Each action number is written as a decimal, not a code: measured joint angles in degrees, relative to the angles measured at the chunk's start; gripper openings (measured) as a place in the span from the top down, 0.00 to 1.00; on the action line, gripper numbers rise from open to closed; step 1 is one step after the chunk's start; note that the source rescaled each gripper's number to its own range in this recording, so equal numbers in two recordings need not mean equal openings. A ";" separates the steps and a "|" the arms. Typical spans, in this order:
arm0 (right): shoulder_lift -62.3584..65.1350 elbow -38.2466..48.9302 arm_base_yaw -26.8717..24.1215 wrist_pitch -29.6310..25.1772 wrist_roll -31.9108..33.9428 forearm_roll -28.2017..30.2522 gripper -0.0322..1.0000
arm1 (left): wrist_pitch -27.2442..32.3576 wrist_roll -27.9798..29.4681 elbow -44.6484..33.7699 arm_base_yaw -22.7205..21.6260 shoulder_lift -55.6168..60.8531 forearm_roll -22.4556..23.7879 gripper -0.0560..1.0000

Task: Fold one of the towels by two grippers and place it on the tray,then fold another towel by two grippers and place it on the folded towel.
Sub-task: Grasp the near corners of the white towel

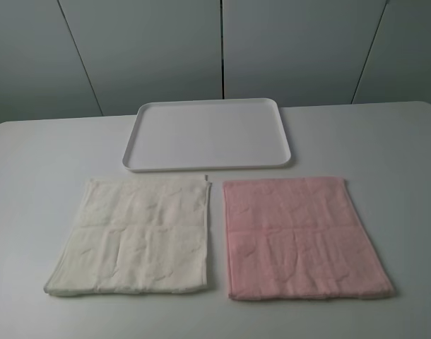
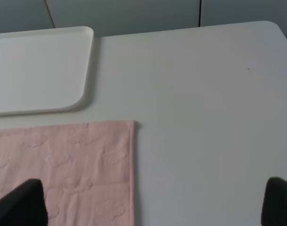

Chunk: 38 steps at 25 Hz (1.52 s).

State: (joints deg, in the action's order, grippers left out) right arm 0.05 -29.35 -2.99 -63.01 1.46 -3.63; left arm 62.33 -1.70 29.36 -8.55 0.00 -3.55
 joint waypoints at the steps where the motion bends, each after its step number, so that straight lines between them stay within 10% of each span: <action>1: 0.00 0.00 0.00 0.00 0.00 0.00 0.01 | 0.00 0.00 0.00 0.00 0.00 0.00 0.05; 38: 0.00 0.00 0.00 0.00 0.00 0.00 0.01 | 0.00 0.00 0.00 0.00 0.00 0.00 0.05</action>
State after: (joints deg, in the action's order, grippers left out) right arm 0.05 -29.35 -2.99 -63.01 1.46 -3.63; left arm 62.33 -1.70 29.36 -8.55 0.00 -3.55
